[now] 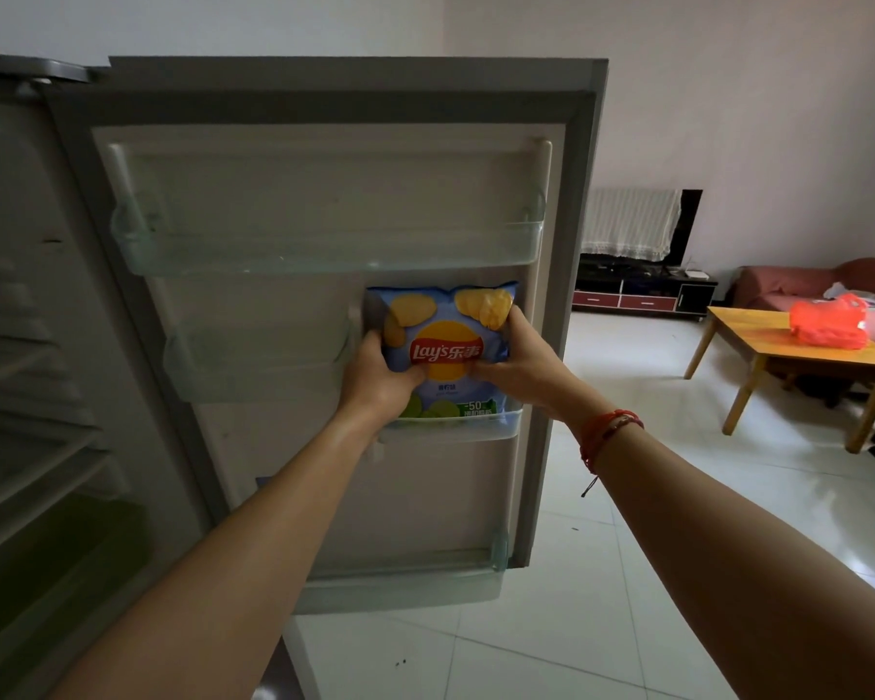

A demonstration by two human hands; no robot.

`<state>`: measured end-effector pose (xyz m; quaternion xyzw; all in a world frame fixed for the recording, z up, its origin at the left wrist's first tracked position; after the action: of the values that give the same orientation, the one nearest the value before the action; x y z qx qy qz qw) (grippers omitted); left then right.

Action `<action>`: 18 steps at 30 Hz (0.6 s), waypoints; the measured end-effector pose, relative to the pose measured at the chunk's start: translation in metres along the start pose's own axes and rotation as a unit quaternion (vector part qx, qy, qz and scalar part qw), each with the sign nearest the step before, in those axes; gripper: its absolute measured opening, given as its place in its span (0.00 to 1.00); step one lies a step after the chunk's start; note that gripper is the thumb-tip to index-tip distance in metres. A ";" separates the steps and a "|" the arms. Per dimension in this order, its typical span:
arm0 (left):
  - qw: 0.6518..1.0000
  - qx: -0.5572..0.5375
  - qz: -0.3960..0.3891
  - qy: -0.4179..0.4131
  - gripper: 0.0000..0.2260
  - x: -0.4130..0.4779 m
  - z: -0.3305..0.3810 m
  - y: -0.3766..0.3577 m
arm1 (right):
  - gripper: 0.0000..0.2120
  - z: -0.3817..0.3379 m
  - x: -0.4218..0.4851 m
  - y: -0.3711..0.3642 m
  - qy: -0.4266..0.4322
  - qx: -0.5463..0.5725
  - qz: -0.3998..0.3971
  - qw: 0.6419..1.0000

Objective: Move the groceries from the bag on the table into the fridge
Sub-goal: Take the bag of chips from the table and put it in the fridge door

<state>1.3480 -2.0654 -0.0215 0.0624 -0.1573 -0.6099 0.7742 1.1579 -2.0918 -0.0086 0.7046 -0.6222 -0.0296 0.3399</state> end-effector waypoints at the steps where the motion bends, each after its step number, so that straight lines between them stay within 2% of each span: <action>1: 1.000 0.002 0.000 0.001 0.21 -0.002 0.001 0.000 | 0.32 -0.001 -0.001 0.000 -0.002 -0.003 0.002 1.000; 6: 0.999 0.030 -0.005 -0.011 0.21 -0.016 0.006 0.004 | 0.30 -0.006 -0.017 0.005 -0.011 -0.035 0.007 0.999; 12: 0.993 0.097 0.003 -0.070 0.23 -0.050 0.016 0.019 | 0.28 -0.025 -0.048 0.012 0.013 -0.148 -0.005 0.989; 18: 0.959 0.244 0.046 -0.135 0.31 -0.082 0.014 0.034 | 0.36 -0.036 -0.086 0.018 0.021 -0.271 0.010 0.962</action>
<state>1.3582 -1.9763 -0.0120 0.1591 -0.4068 -0.5199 0.7341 1.1392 -1.9984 -0.0047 0.5806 -0.5906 -0.1791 0.5311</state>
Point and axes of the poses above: each hand's wrist, its own x-axis towards the middle knuckle, its own y-axis out of the back of the hand, z = x × y, the point moved 5 cm from there along x, towards the middle knuckle, and after that the axes turned 7 degrees about y, right-handed, at the moved point
